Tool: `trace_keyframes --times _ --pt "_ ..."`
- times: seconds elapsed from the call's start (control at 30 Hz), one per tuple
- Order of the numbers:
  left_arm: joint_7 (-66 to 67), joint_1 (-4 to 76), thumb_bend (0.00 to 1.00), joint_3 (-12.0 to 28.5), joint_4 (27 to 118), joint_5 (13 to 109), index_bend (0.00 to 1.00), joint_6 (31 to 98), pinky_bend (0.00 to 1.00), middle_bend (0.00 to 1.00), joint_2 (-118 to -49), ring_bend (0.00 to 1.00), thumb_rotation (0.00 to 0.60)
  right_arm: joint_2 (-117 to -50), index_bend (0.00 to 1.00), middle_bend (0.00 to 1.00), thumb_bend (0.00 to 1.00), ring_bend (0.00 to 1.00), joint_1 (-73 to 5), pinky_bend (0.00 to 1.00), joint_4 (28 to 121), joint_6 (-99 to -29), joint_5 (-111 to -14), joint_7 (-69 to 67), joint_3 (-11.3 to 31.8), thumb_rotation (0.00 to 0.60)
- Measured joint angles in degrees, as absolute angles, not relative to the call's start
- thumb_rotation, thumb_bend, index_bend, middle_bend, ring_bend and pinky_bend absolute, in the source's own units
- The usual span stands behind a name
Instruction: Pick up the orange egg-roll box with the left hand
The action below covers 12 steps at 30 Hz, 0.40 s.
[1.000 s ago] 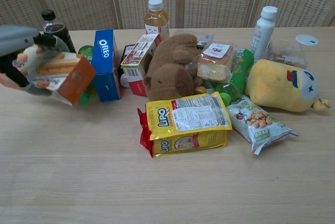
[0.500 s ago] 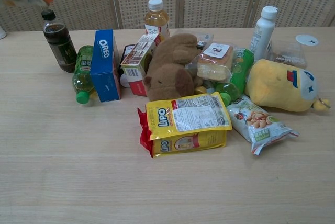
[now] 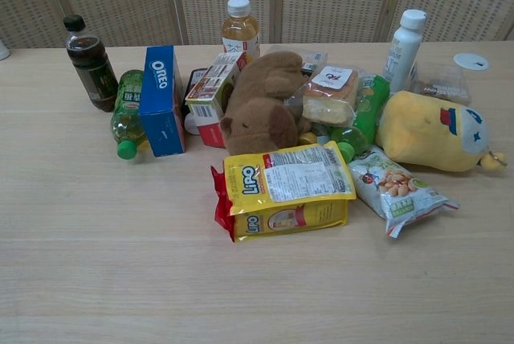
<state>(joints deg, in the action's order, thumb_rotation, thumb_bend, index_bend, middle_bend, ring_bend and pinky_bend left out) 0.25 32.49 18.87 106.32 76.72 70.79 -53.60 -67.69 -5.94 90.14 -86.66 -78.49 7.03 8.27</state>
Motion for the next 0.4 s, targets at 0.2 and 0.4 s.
trace_keyframes --times 0.2,0.4 --pt "0.9 33.2 0.22 18.9 106.5 76.6 0.58 70.4 0.87 0.63 -53.8 0.85 0.600 -68.2 0.00 0.03 0.00 0.05 -6.1 0.00 89.3 -86.2 -78.2 6.8 8.5 0.363" --pt "1.0 33.6 0.22 19.1 106.3 76.3 0.58 70.3 0.87 0.63 -53.9 0.85 0.600 -69.2 0.00 0.03 0.00 0.05 -7.0 0.00 88.3 -84.6 -77.8 6.9 8.8 0.355"
